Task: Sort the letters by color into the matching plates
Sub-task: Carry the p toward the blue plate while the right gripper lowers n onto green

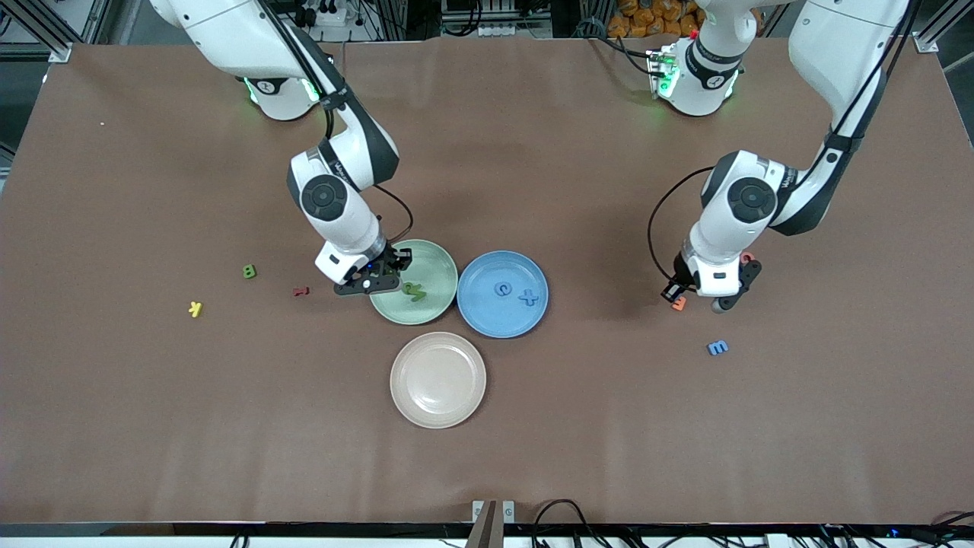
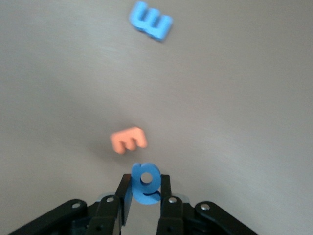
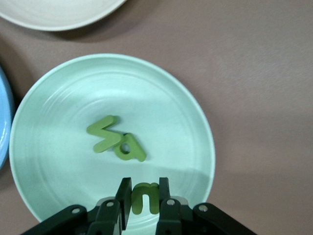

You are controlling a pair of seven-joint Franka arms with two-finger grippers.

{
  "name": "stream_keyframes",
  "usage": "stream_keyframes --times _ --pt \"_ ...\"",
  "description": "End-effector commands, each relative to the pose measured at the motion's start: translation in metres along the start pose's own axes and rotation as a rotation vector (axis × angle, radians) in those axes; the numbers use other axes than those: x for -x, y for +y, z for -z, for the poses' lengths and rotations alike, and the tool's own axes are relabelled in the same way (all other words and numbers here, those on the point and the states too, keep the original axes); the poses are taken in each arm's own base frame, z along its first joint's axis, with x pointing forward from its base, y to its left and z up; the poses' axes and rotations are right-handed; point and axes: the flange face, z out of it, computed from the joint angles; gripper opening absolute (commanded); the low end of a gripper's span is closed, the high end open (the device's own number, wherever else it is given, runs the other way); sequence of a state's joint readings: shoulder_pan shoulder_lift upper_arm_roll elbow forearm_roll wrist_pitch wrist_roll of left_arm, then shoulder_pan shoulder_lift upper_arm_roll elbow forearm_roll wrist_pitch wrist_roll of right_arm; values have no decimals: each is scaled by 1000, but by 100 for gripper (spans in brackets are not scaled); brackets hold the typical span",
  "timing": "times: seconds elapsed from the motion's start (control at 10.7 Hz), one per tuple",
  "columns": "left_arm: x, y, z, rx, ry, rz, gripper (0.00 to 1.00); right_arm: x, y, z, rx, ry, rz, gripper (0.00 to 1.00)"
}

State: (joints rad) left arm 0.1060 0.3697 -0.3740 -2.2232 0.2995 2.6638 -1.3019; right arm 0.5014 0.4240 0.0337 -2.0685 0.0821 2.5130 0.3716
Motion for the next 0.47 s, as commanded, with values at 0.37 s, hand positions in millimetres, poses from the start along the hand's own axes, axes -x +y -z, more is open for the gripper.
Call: stream_keyframes --times 0.37 --pt "69 91 3 75 -15 -31 0 -4 4 3 9 -44 90 100"
